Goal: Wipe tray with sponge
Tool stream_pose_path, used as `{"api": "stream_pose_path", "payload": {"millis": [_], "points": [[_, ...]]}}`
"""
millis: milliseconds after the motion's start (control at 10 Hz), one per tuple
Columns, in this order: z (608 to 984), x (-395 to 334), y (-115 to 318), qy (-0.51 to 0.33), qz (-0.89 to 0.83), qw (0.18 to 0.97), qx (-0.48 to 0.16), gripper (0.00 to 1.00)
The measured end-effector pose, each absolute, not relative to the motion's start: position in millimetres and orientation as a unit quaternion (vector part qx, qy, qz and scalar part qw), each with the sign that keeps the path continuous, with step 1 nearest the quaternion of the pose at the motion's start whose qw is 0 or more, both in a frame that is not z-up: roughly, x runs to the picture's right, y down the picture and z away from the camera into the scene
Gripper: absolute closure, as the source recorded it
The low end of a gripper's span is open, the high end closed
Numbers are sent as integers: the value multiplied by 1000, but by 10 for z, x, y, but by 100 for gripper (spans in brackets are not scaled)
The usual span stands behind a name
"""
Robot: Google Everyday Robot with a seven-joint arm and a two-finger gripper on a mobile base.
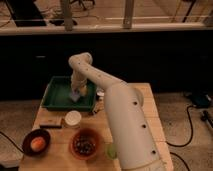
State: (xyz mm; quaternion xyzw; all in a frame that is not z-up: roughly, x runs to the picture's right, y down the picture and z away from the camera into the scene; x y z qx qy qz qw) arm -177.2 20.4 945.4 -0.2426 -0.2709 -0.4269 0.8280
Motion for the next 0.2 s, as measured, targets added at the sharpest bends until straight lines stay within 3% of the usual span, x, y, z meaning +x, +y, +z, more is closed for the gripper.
{"api": "stream_pose_path", "payload": {"millis": [200], "points": [[9447,-1772,194,-271,-427,828,-242,95]]}}
